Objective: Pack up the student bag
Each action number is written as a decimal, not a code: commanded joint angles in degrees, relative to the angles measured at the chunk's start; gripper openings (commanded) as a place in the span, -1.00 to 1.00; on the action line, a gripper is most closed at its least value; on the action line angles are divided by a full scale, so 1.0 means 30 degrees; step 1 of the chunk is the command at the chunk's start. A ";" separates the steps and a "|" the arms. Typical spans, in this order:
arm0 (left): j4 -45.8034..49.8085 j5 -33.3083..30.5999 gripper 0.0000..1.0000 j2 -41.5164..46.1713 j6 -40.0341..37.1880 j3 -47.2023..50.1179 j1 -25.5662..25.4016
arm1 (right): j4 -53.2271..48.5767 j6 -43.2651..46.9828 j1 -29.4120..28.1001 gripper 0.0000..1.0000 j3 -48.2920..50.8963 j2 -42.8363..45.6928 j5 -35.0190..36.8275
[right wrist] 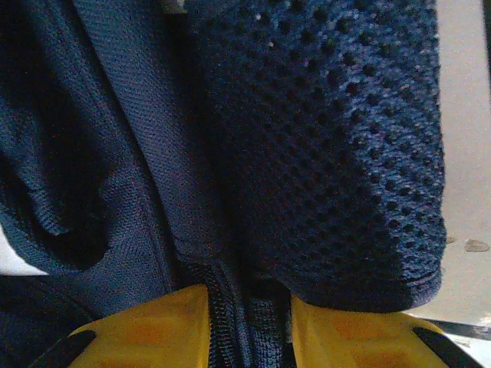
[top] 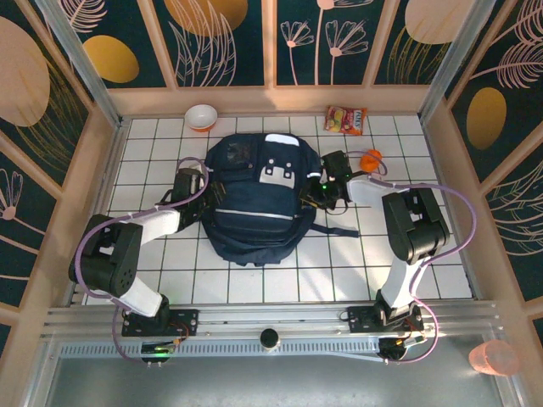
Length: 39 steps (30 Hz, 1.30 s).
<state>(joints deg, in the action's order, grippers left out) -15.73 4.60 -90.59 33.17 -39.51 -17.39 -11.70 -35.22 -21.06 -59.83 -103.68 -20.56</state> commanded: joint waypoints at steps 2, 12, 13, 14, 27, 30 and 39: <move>0.1179 0.0993 -0.21 -0.1031 0.1098 -0.1199 -0.1842 | -0.1187 0.0821 0.1240 -0.33 0.0067 -0.0806 0.1520; 0.1021 0.0515 -0.16 -0.3930 0.1690 -0.5290 -0.3444 | -0.2047 0.2242 0.4341 -0.31 -0.0404 -0.0266 0.1054; 0.1025 0.0352 -0.14 -0.3935 0.1733 -0.5274 -0.3460 | -0.2038 0.2299 0.4402 -0.31 -0.0526 -0.0328 0.0997; 0.0945 0.0244 -0.14 -0.3880 0.1774 -0.5123 -0.3442 | -0.2018 0.2378 0.4438 -0.31 -0.0611 -0.0431 0.0937; 0.3783 -0.2693 0.30 -0.0182 -0.0658 -0.6589 -0.2790 | -0.5173 0.3240 0.4442 0.01 -0.3044 0.2633 0.1777; 0.4350 -0.3430 0.39 0.2036 -0.1595 -0.7309 -0.1845 | -0.7180 0.3860 0.4676 0.17 -0.4896 0.4745 0.2960; 0.1748 -1.0372 0.97 0.9858 -0.6922 -0.5585 -0.1075 | -0.6550 0.6032 0.5627 0.98 -0.7442 1.0311 0.5536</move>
<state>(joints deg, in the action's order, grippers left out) -6.74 -16.86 -65.30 20.82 -60.05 -20.58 -31.05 -20.95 -4.73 -83.31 -76.09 -8.56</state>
